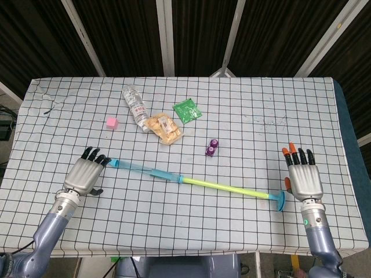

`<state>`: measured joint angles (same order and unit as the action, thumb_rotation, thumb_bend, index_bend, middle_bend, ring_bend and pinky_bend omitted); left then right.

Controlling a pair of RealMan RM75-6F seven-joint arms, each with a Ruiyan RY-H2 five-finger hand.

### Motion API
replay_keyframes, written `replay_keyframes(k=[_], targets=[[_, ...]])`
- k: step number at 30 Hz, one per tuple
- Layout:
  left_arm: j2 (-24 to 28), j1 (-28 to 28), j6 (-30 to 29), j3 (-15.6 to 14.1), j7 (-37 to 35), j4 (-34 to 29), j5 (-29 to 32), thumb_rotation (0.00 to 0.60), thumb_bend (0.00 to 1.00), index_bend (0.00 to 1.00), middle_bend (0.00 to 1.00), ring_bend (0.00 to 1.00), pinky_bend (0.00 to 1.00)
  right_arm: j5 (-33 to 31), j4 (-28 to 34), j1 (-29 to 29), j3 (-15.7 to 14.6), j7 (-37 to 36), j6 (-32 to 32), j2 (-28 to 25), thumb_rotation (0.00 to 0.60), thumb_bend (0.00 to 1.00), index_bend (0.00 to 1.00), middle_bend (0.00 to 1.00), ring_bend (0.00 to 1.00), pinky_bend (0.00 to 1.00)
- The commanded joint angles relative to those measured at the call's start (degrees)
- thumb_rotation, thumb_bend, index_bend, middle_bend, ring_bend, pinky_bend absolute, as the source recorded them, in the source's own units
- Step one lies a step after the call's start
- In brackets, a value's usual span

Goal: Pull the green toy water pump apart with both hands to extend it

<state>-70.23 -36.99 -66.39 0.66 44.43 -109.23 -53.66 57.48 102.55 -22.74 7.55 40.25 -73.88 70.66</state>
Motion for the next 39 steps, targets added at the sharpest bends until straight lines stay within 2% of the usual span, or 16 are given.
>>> replay_keyframes(k=[1, 12, 16, 23, 26, 29, 35, 39], targets=[[0.48, 0.79, -0.64, 0.01, -1.71, -0.87, -0.98, 0.600, 0.12, 0.19, 0.17, 0.07, 0.02, -0.15, -0.40, 0.43, -0.10, -0.54, -0.55, -0.25, 0.600, 0.47, 0.00, 0.00, 0.00, 0.00], [3.08, 5.42, -3.90, -1.91, -9.95, -2.92, -7.95, 0.600, 0.12, 0.17, 0.11, 0.03, 0.00, 0.81, -0.33, 2.96, -0.73, -7.00, -1.31, -1.90, 0.600, 0.45, 0.00, 0.00, 0.00, 0.00], [5.58, 9.15, -7.78, -4.14, -14.14, -2.95, -14.61, 0.600, 0.12, 0.14, 0.08, 0.01, 0.00, 4.60, 0.56, 5.60, -2.48, -12.04, -2.90, -3.27, 0.600, 0.31, 0.00, 0.00, 0.00, 0.00], [8.15, 16.69, -14.92, -8.33, -21.37, -2.58, -22.83, 0.600, 0.12, 0.06, 0.01, 0.00, 0.00, 12.26, 1.56, 10.20, -5.61, -19.64, -7.03, -5.05, 0.600, 0.27, 0.00, 0.00, 0.00, 0.00], [9.36, 19.54, -16.61, -10.10, -23.90, -2.11, -25.21, 0.600, 0.12, 0.03, 0.00, 0.00, 0.00, 15.90, 1.97, 13.02, -6.68, -22.40, -11.05, -5.61, 0.600, 0.27, 0.00, 0.00, 0.00, 0.00], [9.48, 23.26, -20.53, -11.52, -26.85, 0.48, -29.32, 0.600, 0.12, 0.01, 0.00, 0.00, 0.00, 21.42, -0.78, 15.57, -7.61, -26.12, -15.59, -5.32, 0.600, 0.27, 0.00, 0.00, 0.00, 0.00], [9.21, 28.37, -26.56, -12.37, -32.57, 5.68, -35.45, 0.600, 0.12, 0.00, 0.00, 0.00, 0.00, 28.50, -5.91, 19.24, -8.68, -31.88, -21.92, -4.99, 0.600, 0.27, 0.00, 0.00, 0.00, 0.00], [8.13, 30.14, -29.78, -11.01, -34.21, 10.85, -37.53, 0.600, 0.12, 0.00, 0.00, 0.00, 0.00, 27.98, -7.13, 20.27, -8.39, -33.78, -22.02, -5.26, 0.600, 0.27, 0.00, 0.00, 0.00, 0.00]])
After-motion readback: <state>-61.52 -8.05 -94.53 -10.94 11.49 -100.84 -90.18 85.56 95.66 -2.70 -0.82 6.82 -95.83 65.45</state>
